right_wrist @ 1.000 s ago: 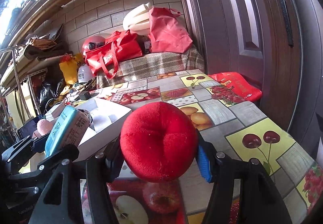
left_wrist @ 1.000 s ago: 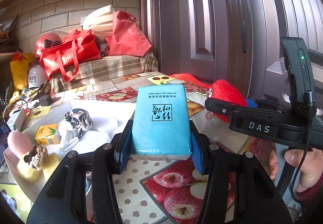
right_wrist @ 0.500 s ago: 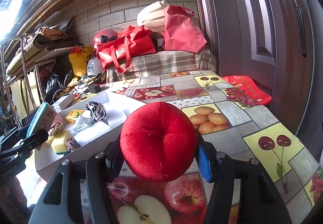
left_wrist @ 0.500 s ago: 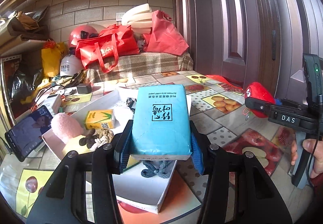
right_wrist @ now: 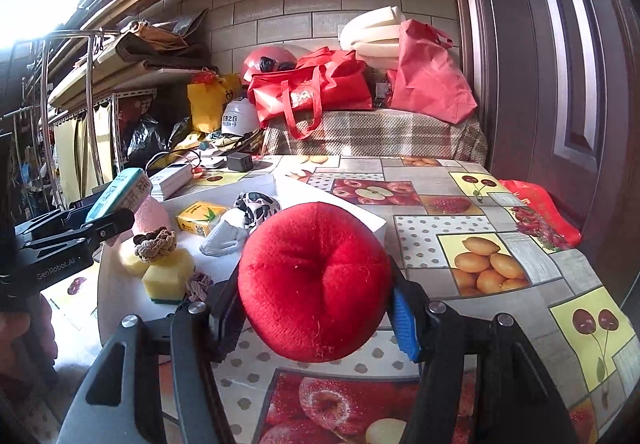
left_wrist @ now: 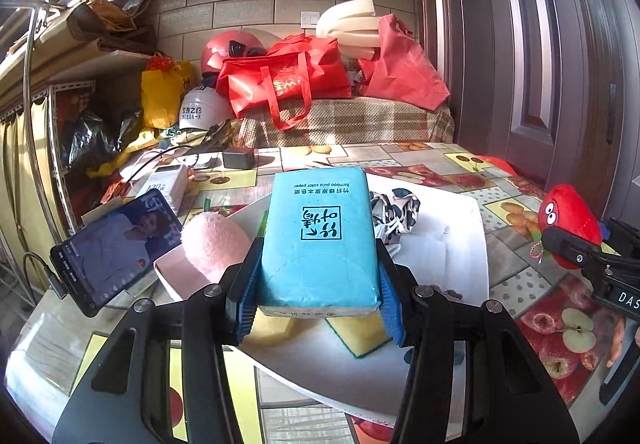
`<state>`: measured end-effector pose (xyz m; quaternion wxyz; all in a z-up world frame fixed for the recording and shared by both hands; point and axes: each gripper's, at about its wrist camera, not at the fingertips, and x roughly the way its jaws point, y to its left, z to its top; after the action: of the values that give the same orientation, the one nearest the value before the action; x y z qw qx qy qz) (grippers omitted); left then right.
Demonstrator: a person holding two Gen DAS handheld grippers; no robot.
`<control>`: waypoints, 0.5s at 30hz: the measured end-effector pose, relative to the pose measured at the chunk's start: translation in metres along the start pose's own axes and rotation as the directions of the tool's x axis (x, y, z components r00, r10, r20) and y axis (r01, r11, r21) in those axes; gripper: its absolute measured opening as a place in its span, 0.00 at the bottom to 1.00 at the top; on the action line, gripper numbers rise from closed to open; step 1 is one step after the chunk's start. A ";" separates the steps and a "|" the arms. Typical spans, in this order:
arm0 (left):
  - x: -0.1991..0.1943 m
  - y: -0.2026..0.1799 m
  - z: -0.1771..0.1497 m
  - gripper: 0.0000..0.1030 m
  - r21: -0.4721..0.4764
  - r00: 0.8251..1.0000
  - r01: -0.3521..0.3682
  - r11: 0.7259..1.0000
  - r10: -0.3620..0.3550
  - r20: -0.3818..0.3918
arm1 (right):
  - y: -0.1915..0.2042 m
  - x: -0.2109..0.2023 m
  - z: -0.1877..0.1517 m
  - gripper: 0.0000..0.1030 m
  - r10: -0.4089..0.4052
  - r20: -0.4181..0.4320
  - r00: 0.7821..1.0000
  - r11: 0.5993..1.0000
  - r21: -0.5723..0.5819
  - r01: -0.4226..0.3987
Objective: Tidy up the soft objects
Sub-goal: 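Carry the tissue pack and red plush over the white tray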
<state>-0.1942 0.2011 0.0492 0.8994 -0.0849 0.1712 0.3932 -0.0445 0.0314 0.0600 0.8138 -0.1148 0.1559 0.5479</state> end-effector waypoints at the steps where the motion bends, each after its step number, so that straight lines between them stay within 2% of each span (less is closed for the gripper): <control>1: 0.003 0.000 0.001 0.49 0.002 1.000 -0.004 1.000 0.004 -0.003 | 0.005 0.003 0.001 0.60 0.010 0.001 1.000 1.000 -0.009 -0.010; 7: 0.020 0.005 0.006 0.49 -0.003 1.000 -0.015 1.000 0.015 -0.025 | 0.032 0.029 0.011 0.60 0.065 -0.008 0.998 0.996 -0.058 -0.066; 15: 0.034 0.007 0.011 0.49 -0.010 0.999 -0.031 0.999 0.031 -0.034 | 0.049 0.062 0.021 0.60 0.094 -0.036 0.995 0.993 -0.068 -0.096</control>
<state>-0.1758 0.2321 0.0468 0.8897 -0.0937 0.1854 0.4065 -0.0655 0.1101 0.0555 0.7797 -0.1443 0.1554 0.5892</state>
